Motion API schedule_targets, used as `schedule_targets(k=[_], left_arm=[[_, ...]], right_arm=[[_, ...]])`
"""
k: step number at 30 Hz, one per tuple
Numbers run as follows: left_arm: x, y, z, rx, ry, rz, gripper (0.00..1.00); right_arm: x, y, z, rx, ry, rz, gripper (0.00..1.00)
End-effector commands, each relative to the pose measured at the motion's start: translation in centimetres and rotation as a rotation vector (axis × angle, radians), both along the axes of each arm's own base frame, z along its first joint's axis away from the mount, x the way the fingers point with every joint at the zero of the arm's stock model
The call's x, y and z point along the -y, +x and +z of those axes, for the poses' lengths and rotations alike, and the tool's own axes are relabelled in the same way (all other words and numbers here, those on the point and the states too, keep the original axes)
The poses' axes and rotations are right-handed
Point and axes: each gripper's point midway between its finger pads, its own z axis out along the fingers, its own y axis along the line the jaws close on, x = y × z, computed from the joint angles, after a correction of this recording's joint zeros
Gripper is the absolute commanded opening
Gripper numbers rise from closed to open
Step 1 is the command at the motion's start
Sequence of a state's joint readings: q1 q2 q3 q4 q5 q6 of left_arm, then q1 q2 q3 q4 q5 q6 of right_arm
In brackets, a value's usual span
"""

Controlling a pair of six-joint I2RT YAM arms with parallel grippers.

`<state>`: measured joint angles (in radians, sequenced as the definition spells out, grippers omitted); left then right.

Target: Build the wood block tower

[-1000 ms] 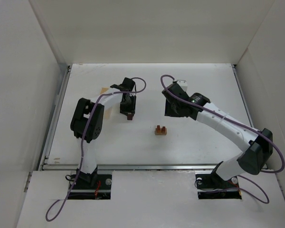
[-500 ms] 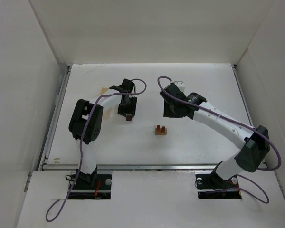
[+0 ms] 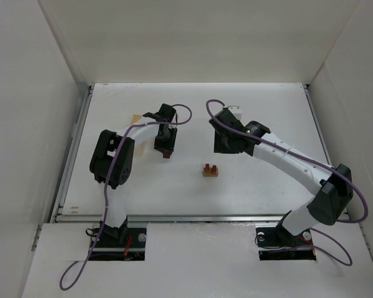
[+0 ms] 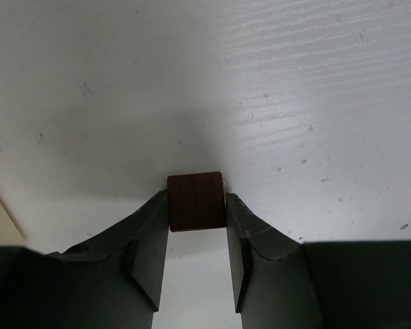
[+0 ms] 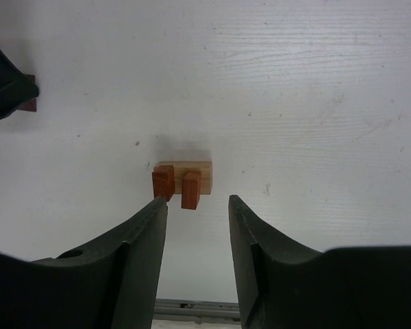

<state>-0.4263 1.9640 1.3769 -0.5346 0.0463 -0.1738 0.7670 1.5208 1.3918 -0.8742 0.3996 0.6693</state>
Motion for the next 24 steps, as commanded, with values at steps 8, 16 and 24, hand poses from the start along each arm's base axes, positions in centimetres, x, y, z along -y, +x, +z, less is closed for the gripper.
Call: schedule_targets(k=[8, 16, 24], left_arm=[[-1.0, -1.5, 0.2, -0.031, 0.036, -0.004, 0.04], [-0.2, -0.6, 2.2, -0.002, 0.061, -0.151, 0.0], [0.0, -0.4, 6.3, 0.044, 0.103, -0.486, 0.0]], right_arm=[[-0.3, 0.5, 1.5, 0.045, 0.037, 0.003, 0.47], [-0.3, 0.5, 1.5, 0.045, 0.037, 0.003, 0.47], [1.2, 0.9, 2.6, 0.092, 0.005, -0.021, 0.47]])
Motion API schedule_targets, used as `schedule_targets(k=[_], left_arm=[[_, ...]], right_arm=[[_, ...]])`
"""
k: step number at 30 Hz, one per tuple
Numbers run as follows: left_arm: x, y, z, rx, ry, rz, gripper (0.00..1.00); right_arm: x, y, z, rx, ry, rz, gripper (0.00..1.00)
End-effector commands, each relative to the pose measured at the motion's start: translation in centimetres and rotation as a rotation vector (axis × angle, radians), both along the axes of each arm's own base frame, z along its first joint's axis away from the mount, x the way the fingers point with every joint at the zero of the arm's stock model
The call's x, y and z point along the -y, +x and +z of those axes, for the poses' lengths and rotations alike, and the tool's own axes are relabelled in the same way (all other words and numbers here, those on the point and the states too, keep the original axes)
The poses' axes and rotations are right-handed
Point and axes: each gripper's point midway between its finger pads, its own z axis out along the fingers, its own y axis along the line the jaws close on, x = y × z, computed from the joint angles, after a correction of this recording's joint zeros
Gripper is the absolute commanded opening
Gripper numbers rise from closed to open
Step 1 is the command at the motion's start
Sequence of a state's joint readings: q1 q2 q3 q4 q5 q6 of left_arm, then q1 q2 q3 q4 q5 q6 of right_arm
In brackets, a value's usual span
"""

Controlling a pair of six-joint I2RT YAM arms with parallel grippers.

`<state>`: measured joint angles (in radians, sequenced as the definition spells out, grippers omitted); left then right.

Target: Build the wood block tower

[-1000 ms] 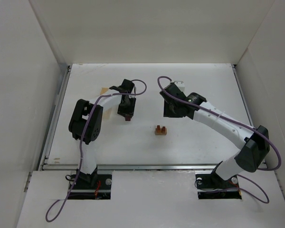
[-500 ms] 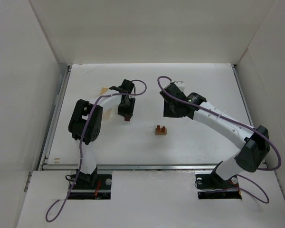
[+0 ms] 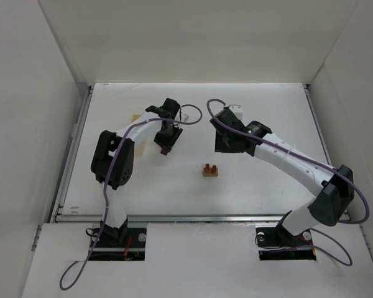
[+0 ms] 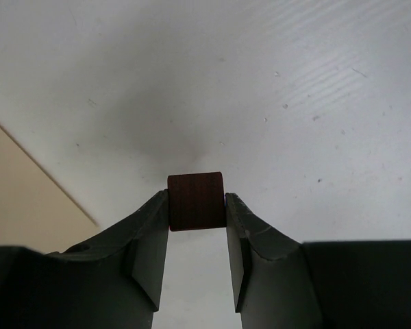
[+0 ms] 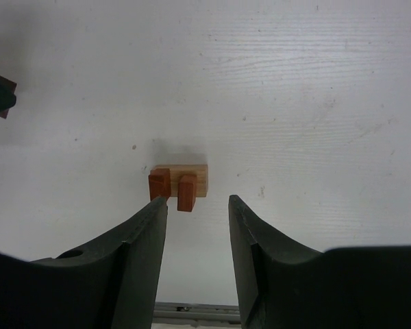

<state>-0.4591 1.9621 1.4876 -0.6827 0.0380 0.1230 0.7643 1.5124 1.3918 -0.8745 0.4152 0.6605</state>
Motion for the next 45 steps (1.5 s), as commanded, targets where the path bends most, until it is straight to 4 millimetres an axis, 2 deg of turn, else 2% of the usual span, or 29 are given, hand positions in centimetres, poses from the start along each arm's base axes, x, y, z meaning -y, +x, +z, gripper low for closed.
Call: schedule_targets(k=[1, 3, 6, 8, 10, 11, 13, 15, 17, 19, 21, 22, 25, 29, 31, 33, 34, 35, 45], left_arm=[[0.9, -0.5, 4.5, 0.039, 0.011, -0.254, 0.0], [1.6, -1.0, 5.6, 0.037, 0.028, -0.333, 0.0], [3.3, -2.4, 7.3, 0.041, 0.049, -0.474, 0.0], [4.9, -3.4, 8.2, 0.058, 0.049, -0.544, 0.0], [5.9, -3.7, 9.5, 0.085, 0.047, -0.601, 0.0], [6.9, -4.2, 10.2, 0.108, 0.041, -0.637, 0.0], [8.2, -4.9, 11.7, 0.129, 0.02, -0.68, 0.0], [9.8, -6.1, 12.6, 0.142, 0.001, -0.754, 0.0], [11.1, -7.1, 14.0, 0.149, -0.028, -0.79, 0.0], [12.5, -8.4, 14.0, 0.13, -0.039, -0.848, 0.0], [13.1, -9.2, 14.6, 0.124, -0.038, -0.873, 0.0], [13.9, -10.1, 14.0, 0.103, -0.045, -0.891, 0.0], [14.9, -11.1, 13.2, 0.082, -0.037, -0.925, 0.0], [16.0, -12.6, 13.2, 0.072, -0.058, -0.969, 0.0], [16.8, -12.6, 13.1, 0.093, -0.072, -0.97, 0.0], [17.6, -12.7, 12.9, 0.102, -0.082, -0.972, 0.0], [18.2, -13.2, 11.7, 0.1, -0.061, -0.981, 0.0], [18.5, -13.0, 11.8, 0.113, -0.067, -0.98, 0.0], [19.4, -13.2, 8.9, 0.12, -0.031, -0.99, 0.0]], right_arm=[[1.4, 1.0, 2.7, 0.093, 0.009, -0.029, 0.47], [2.4, 1.4, 3.5, 0.118, -0.004, -0.052, 0.47], [5.9, 1.8, 5.7, 0.163, -0.029, -0.144, 0.47], [8.0, 1.5, 8.1, 0.216, -0.02, -0.187, 0.47], [10.1, 1.3, 9.4, 0.247, -0.018, -0.232, 0.47], [11.0, 0.8, 10.7, 0.28, 0.002, -0.241, 0.47], [12.1, 0.4, 11.7, 0.308, 0.007, -0.252, 0.48], [13.0, -0.1, 12.3, 0.327, 0.013, -0.264, 0.48], [13.6, -0.6, 11.8, 0.318, 0.004, -0.273, 0.48], [14.3, -1.1, 11.9, 0.322, 0.006, -0.283, 0.48], [14.4, -1.5, 11.8, 0.321, 0.006, -0.27, 0.48], [14.8, -1.8, 11.8, 0.325, 0.007, -0.279, 0.48], [15.1, -2.3, 11.6, 0.329, 0.01, -0.28, 0.48], [15.0, -2.8, 11.3, 0.321, 0.024, -0.265, 0.48], [15.2, -3.1, 10.6, 0.312, 0.017, -0.264, 0.49], [15.1, -3.3, 10.9, 0.318, 0.037, -0.265, 0.49], [15.0, -3.6, 10.8, 0.315, 0.044, -0.258, 0.49], [15.0, -3.6, 10.8, 0.315, 0.044, -0.257, 0.49], [15.3, -4.1, 10.5, 0.308, 0.046, -0.263, 0.49]])
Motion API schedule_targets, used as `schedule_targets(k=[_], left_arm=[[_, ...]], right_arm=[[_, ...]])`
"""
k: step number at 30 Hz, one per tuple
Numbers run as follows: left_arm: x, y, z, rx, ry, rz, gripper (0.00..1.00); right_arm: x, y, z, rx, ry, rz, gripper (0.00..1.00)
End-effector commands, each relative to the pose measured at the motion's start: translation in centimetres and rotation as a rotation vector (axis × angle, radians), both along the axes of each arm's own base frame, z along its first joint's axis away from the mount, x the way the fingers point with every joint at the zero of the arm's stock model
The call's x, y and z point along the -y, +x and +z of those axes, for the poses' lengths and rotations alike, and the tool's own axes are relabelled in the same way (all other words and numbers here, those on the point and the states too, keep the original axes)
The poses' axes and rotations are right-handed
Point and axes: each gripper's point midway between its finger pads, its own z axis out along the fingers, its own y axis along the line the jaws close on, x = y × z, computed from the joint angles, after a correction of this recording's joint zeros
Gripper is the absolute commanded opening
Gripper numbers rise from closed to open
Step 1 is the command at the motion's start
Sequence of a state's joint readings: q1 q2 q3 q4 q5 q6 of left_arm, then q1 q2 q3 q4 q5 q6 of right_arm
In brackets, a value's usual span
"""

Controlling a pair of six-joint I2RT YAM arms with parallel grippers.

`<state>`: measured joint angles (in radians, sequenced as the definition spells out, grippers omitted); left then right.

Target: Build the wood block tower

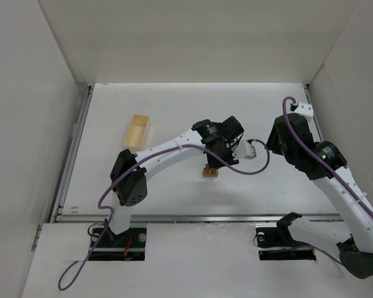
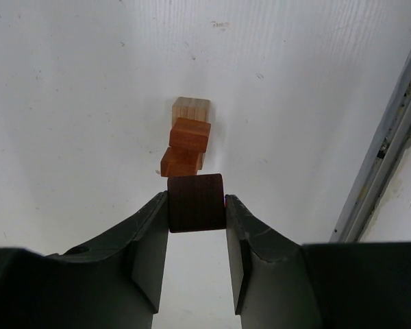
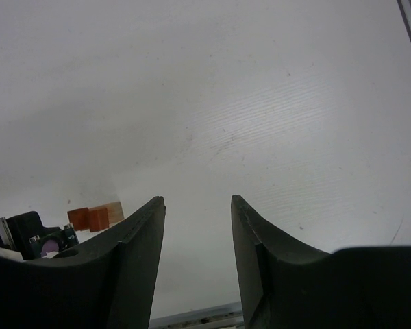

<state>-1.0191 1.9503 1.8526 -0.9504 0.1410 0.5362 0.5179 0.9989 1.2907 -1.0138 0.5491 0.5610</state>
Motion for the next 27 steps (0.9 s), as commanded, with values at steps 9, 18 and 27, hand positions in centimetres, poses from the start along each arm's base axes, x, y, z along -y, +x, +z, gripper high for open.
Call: schedule_targets(k=[9, 18, 27], left_arm=[[-0.4, 0.1, -3.5, 0.023, 0.074, -0.015, 0.0], [-0.3, 0.4, -4.3, 0.036, 0.085, -0.03, 0.0], [0.3, 0.8, -3.9, 0.055, 0.061, -0.037, 0.0]], right_arm=[[-0.2, -0.1, 0.6, 0.036, 0.04, 0.002, 0.49], [0.1, -0.4, 0.4, 0.033, 0.037, -0.011, 0.49], [-0.1, -0.3, 0.2, 0.022, 0.038, -0.004, 0.49]])
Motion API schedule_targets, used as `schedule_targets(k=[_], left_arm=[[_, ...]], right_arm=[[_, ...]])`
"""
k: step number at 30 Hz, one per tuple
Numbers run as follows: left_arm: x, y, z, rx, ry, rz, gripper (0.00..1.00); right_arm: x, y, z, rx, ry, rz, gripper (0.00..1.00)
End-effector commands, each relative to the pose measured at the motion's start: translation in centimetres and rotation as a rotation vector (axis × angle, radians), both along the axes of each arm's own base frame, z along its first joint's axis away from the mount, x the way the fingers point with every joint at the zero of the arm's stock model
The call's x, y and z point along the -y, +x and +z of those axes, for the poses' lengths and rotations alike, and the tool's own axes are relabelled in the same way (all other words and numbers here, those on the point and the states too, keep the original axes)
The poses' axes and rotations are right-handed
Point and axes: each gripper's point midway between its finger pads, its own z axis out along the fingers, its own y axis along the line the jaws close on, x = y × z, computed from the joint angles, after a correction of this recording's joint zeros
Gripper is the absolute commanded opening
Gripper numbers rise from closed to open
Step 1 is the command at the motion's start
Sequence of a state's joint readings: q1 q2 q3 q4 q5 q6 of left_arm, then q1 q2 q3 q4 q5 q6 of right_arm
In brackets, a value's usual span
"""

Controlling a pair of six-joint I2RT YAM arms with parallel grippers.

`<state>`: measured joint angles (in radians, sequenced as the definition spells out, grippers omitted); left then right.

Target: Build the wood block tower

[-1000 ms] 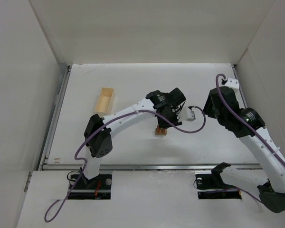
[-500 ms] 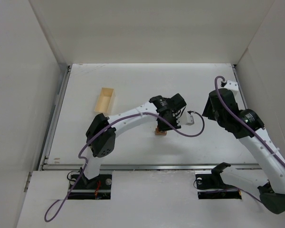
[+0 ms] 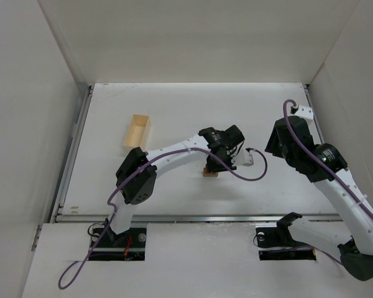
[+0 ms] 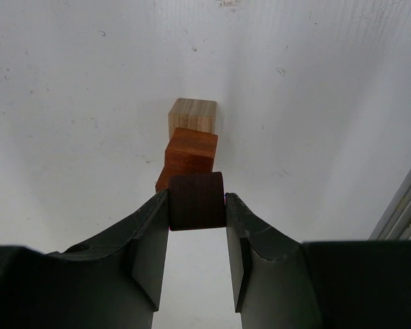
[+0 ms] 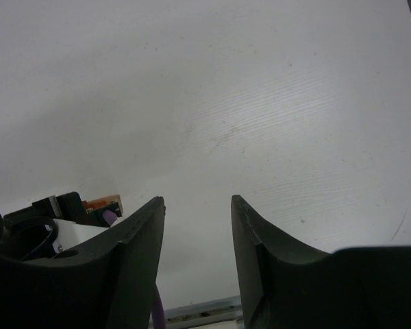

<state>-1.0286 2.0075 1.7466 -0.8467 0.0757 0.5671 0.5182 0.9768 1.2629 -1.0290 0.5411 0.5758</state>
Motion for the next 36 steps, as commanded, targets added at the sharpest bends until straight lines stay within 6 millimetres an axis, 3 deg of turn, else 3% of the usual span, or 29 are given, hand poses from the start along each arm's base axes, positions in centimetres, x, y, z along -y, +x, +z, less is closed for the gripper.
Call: schedule_targets(k=[1, 26, 36], left_arm=[[0.7, -0.2, 1.0, 0.014, -0.031, -0.041, 0.0], [0.5, -0.4, 0.3, -0.013, -0.02, -0.11, 0.0], [-0.7, 0.5, -0.3, -0.02, -0.004, -0.088, 0.0]], right_arm=[[-0.3, 0.4, 0.6, 0.033, 0.027, -0.003, 0.49], [-0.5, 0.3, 0.6, 0.03, 0.032, 0.004, 0.49], [-0.5, 0.5, 0.4, 0.022, 0.028, 0.004, 0.49]])
